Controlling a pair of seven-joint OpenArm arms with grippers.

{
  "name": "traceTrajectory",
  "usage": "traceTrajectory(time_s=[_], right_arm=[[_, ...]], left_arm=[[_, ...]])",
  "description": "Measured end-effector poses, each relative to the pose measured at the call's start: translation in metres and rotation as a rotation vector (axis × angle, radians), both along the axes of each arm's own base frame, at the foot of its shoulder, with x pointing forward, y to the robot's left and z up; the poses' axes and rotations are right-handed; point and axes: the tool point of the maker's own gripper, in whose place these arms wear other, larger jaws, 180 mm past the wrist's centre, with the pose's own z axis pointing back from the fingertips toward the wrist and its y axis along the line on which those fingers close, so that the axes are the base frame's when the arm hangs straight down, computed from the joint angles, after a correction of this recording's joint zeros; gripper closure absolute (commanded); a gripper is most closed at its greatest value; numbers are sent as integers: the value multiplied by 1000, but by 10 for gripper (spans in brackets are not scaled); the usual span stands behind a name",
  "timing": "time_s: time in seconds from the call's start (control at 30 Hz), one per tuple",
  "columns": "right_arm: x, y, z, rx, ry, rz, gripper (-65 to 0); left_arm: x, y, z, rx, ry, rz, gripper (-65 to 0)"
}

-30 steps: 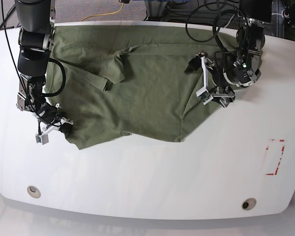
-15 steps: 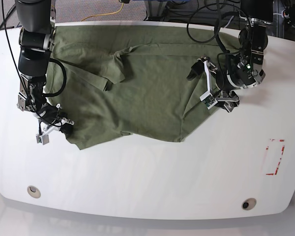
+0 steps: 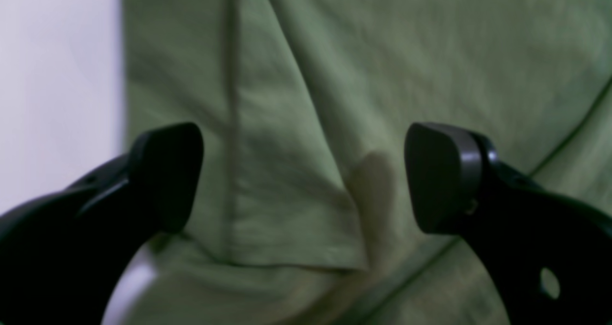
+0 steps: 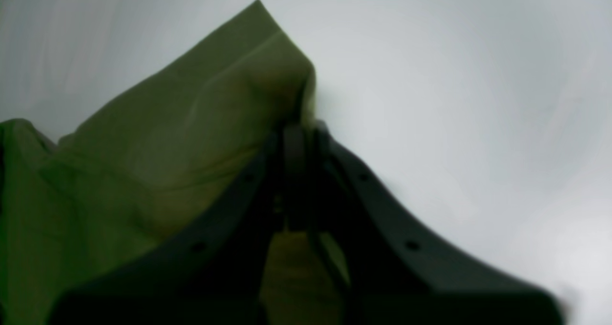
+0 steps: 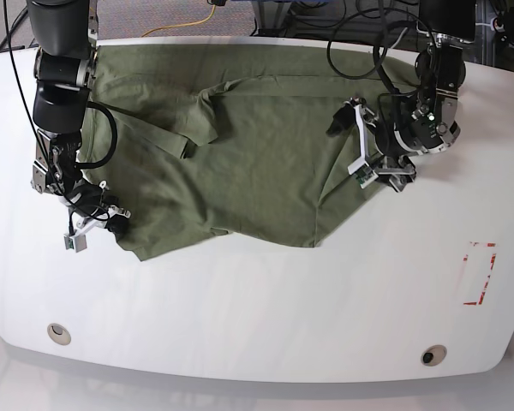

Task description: Layout the t-shirt on the table in an organized manner, then fold the t-shirt properly

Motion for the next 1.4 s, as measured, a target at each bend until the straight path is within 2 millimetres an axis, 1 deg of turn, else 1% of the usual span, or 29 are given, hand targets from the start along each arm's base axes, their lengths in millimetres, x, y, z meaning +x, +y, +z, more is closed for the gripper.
traceTrajectory(time_s=[0.1, 0.3, 0.93, 0.97, 1.17, 1.2, 1.27, 1.4], right_arm=[[0, 0, 0, 0, 0, 0, -6], [0, 0, 0, 0, 0, 0, -6], [0, 0, 0, 0, 0, 0, -6], [0, 0, 0, 0, 0, 0, -6], [0, 0, 0, 0, 0, 0, -6], [0, 0, 0, 0, 0, 0, -6], [0, 0, 0, 0, 0, 0, -6], [0, 0, 0, 0, 0, 0, -6]], left_arm=[[-3, -1, -4, -3, 13, -1, -650], [0, -1, -2, -3, 5, 0, -650], [-1, -1, -2, -2, 8, 0, -650], [-1, -1, -2, -2, 8, 0, -643], [-1, -1, -2, -2, 8, 0, -472], [-1, -1, -2, -3, 8, 0, -454], [-1, -1, -3, -3, 8, 0, -425], [-1, -1, -3, -2, 9, 0, -422]])
